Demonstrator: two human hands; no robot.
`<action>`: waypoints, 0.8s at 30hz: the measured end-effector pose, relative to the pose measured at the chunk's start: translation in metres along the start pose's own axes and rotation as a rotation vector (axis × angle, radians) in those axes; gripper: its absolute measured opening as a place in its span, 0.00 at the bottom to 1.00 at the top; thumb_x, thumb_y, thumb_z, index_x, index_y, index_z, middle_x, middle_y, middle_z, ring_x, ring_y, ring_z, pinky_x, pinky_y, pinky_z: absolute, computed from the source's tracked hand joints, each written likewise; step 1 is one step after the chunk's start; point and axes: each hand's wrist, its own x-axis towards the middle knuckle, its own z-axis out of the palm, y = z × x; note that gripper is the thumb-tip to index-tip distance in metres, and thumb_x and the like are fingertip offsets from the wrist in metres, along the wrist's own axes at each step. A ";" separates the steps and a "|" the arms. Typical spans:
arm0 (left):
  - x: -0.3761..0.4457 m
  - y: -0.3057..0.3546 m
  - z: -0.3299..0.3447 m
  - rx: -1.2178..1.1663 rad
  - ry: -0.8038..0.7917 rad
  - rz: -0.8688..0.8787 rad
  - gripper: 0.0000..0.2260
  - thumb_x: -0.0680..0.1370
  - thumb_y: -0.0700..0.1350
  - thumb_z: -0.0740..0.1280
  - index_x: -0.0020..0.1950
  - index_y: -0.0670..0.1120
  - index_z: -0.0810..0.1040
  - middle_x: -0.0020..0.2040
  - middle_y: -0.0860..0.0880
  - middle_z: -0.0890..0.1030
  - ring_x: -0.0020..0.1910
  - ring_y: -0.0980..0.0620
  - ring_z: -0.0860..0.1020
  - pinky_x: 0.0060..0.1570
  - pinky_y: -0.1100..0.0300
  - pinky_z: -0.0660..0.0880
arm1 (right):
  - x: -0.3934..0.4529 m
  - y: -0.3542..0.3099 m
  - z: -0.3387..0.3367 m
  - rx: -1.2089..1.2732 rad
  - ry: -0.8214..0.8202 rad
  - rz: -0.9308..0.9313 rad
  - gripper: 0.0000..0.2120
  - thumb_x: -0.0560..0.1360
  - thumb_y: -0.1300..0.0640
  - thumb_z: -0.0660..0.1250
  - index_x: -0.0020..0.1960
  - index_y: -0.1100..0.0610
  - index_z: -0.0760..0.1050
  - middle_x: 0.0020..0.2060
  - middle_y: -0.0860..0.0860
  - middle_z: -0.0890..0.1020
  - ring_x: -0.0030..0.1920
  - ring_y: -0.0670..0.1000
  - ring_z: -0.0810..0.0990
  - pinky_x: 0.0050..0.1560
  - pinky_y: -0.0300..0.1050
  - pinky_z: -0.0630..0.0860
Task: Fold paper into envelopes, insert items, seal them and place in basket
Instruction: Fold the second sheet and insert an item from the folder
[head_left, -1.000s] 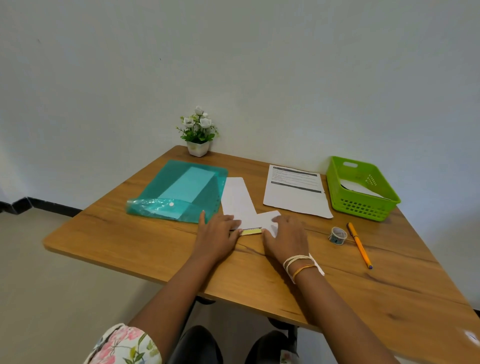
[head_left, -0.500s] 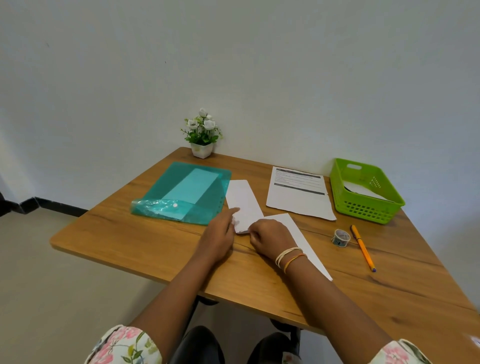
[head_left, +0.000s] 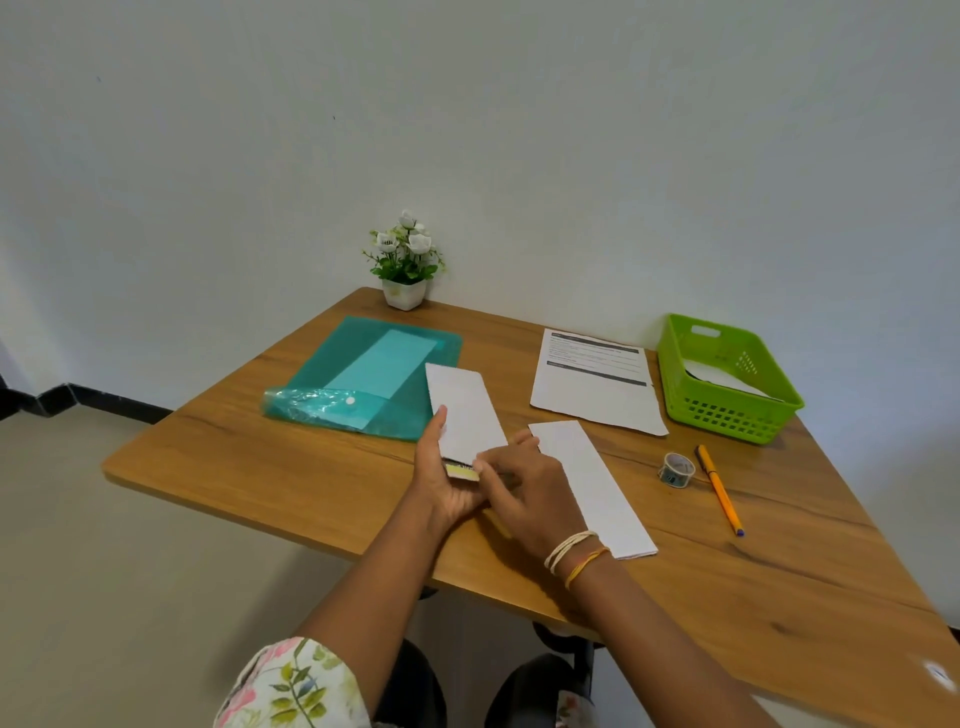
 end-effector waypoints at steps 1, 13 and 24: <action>0.000 0.002 -0.001 -0.007 -0.004 -0.026 0.26 0.77 0.60 0.62 0.64 0.40 0.71 0.45 0.35 0.83 0.42 0.37 0.83 0.47 0.43 0.80 | 0.000 0.000 -0.002 0.025 0.004 0.022 0.18 0.77 0.42 0.61 0.55 0.52 0.82 0.49 0.47 0.84 0.50 0.47 0.79 0.46 0.45 0.80; 0.009 0.001 -0.009 0.034 0.054 0.047 0.23 0.77 0.60 0.64 0.62 0.43 0.76 0.47 0.41 0.83 0.45 0.44 0.80 0.51 0.49 0.77 | 0.014 -0.011 -0.014 -0.214 -0.200 0.031 0.20 0.72 0.45 0.70 0.62 0.50 0.77 0.60 0.47 0.80 0.57 0.48 0.77 0.55 0.37 0.73; 0.009 -0.001 -0.006 0.032 -0.003 -0.018 0.19 0.74 0.52 0.70 0.60 0.42 0.76 0.45 0.41 0.81 0.44 0.43 0.81 0.42 0.49 0.81 | 0.016 -0.021 -0.004 -0.376 -0.007 0.016 0.13 0.76 0.54 0.67 0.59 0.55 0.80 0.54 0.53 0.83 0.51 0.53 0.82 0.51 0.43 0.78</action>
